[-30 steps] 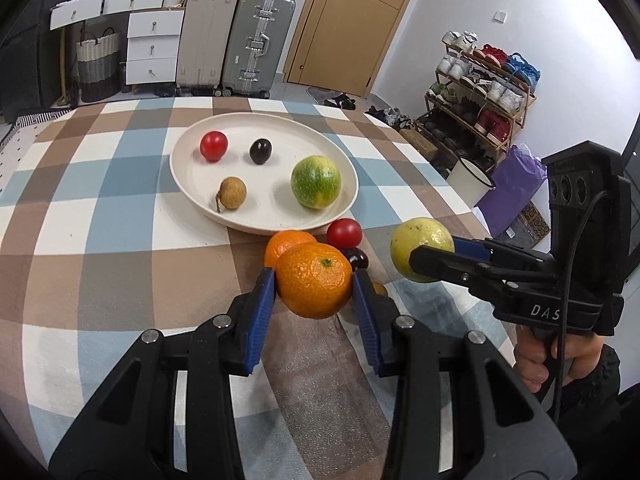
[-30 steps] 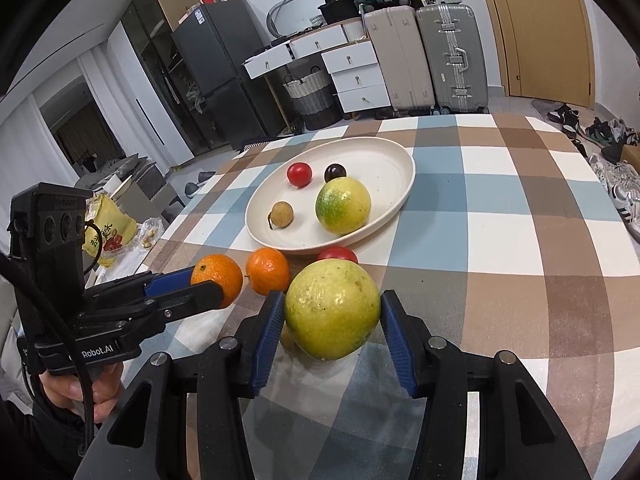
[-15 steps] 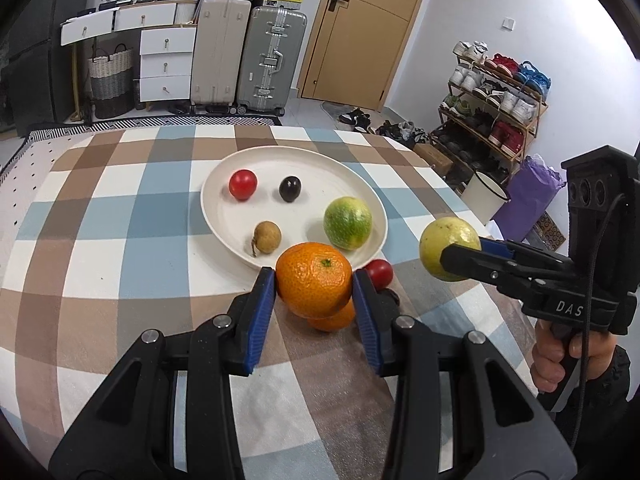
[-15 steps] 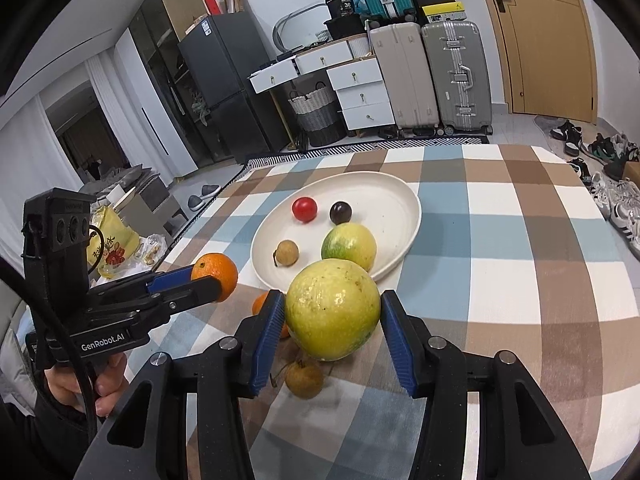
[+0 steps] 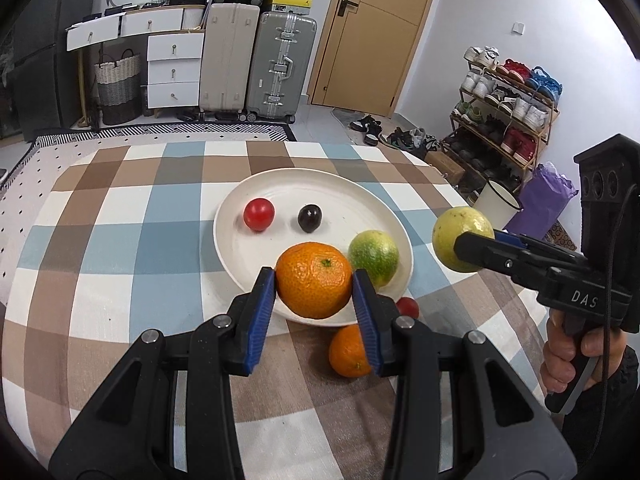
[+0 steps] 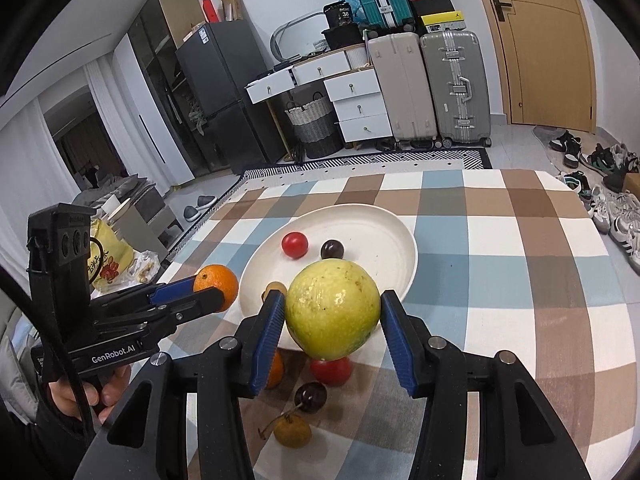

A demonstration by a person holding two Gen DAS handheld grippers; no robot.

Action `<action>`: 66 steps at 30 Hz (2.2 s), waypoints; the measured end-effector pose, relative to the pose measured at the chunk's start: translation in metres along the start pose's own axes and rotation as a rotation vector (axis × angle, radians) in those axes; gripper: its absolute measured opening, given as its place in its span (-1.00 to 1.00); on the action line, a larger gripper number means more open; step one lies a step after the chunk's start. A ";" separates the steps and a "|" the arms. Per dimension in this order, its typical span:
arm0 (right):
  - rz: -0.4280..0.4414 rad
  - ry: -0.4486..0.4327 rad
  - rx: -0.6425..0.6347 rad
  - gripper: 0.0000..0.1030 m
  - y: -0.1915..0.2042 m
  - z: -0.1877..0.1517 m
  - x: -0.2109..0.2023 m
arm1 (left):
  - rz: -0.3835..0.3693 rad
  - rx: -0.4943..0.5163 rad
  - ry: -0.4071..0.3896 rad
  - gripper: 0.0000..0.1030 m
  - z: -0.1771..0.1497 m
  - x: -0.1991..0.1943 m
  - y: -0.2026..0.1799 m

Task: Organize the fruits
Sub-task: 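Carry the orange with the left tool onto the white plate while the right tool carries the pomelo there, then open the left tool releasing the orange while the right tool releases the pomelo on the plate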

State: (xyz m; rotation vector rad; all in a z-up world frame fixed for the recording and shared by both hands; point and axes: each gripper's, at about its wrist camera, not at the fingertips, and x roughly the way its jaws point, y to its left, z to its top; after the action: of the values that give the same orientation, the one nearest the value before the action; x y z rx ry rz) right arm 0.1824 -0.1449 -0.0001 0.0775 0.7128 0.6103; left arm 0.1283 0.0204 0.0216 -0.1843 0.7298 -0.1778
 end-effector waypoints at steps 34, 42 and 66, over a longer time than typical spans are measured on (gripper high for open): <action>-0.044 0.054 0.050 -0.04 -0.039 0.031 0.082 | 0.042 0.044 0.049 -0.29 0.026 0.090 -0.004; -0.041 0.069 0.054 -0.04 -0.039 0.032 0.097 | 0.049 0.047 0.064 -0.29 0.026 0.104 -0.003; -0.048 0.052 0.048 0.03 -0.041 0.042 0.108 | 0.076 0.042 0.102 -0.21 0.030 0.122 -0.001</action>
State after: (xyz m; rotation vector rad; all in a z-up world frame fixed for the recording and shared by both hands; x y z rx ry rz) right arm 0.2931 -0.1134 -0.0427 0.0891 0.7776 0.5511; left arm 0.2379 -0.0045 -0.0353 -0.1080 0.8322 -0.1310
